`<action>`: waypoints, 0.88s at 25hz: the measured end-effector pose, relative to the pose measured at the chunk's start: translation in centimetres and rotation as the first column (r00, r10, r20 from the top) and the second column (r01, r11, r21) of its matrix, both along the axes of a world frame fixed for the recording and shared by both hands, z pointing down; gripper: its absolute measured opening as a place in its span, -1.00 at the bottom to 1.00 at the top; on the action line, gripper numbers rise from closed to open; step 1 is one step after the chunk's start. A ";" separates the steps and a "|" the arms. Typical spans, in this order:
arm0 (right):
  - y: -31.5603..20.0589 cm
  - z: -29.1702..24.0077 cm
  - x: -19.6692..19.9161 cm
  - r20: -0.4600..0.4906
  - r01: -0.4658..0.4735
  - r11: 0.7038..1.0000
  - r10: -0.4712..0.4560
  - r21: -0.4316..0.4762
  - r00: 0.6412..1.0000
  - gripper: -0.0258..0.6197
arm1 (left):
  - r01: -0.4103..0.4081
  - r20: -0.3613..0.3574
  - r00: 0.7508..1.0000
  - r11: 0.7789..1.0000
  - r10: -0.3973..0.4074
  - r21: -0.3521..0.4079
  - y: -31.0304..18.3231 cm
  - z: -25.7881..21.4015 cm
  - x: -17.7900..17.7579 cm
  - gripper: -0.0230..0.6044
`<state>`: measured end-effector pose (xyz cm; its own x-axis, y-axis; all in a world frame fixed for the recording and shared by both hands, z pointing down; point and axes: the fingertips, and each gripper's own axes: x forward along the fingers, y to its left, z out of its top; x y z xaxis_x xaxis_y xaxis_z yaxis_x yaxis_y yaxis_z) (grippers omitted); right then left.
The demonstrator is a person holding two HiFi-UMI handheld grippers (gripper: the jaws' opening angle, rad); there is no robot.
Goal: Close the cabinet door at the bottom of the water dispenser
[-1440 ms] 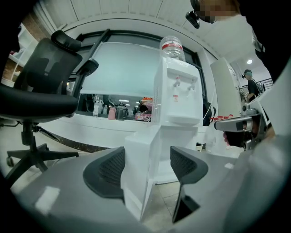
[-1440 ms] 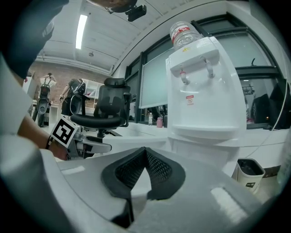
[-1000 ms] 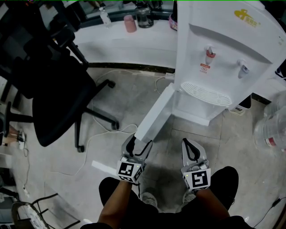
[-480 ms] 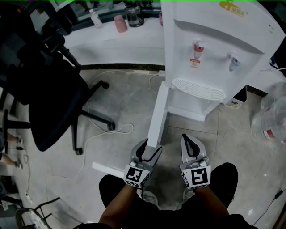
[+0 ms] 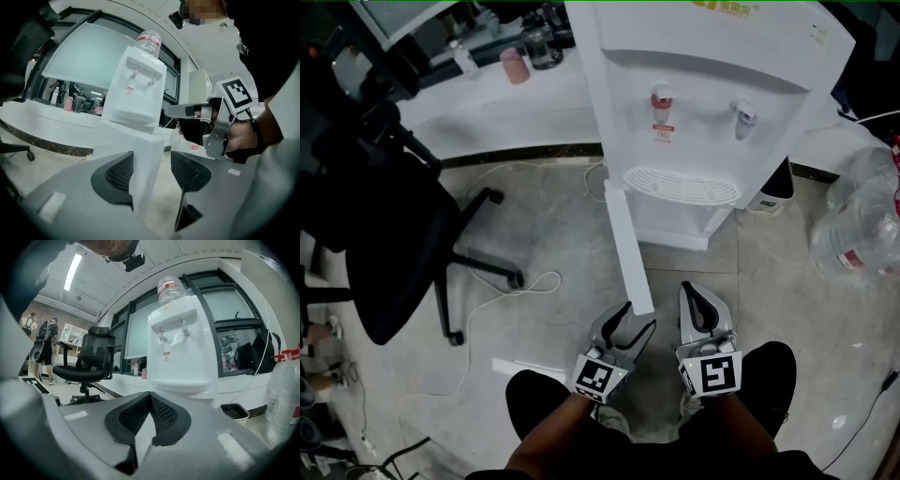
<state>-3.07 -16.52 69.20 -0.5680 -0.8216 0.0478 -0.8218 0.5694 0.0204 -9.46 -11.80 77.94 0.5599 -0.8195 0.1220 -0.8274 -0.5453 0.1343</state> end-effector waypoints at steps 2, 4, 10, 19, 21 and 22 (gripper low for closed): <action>-0.1 -0.1 0.9 0.001 -0.023 1.000 0.023 0.001 1.000 -0.91 | -0.018 -0.001 1.000 1.000 0.018 -0.007 -0.2 0.4 1.0 -0.07; 0.0 -0.1 1.8 0.004 -0.043 0.999 0.043 -0.002 0.999 -0.91 | -0.038 -0.007 0.999 0.999 0.038 -0.003 -0.5 0.2 1.9 -0.07; 0.0 -0.7 3.6 0.012 -0.090 0.996 0.090 0.013 0.996 -0.91 | -0.098 0.004 0.995 0.995 0.098 -0.012 -1.5 0.6 4.7 -0.06; -0.4 -2.5 7.5 0.054 -0.173 0.984 0.171 0.040 0.984 -0.91 | -0.143 0.012 0.990 0.990 0.143 -0.009 -3.5 0.6 8.2 -0.06; -0.7 -2.3 8.2 0.053 -0.185 0.982 0.183 0.035 0.982 -0.91 | -0.149 0.016 0.989 0.989 0.149 -0.008 -4.1 0.6 9.0 -0.07; -0.8 -2.2 8.4 0.052 -0.190 0.981 0.188 0.031 0.981 -0.91 | -0.148 0.014 0.989 0.989 0.148 -0.005 -4.3 0.6 9.3 -0.07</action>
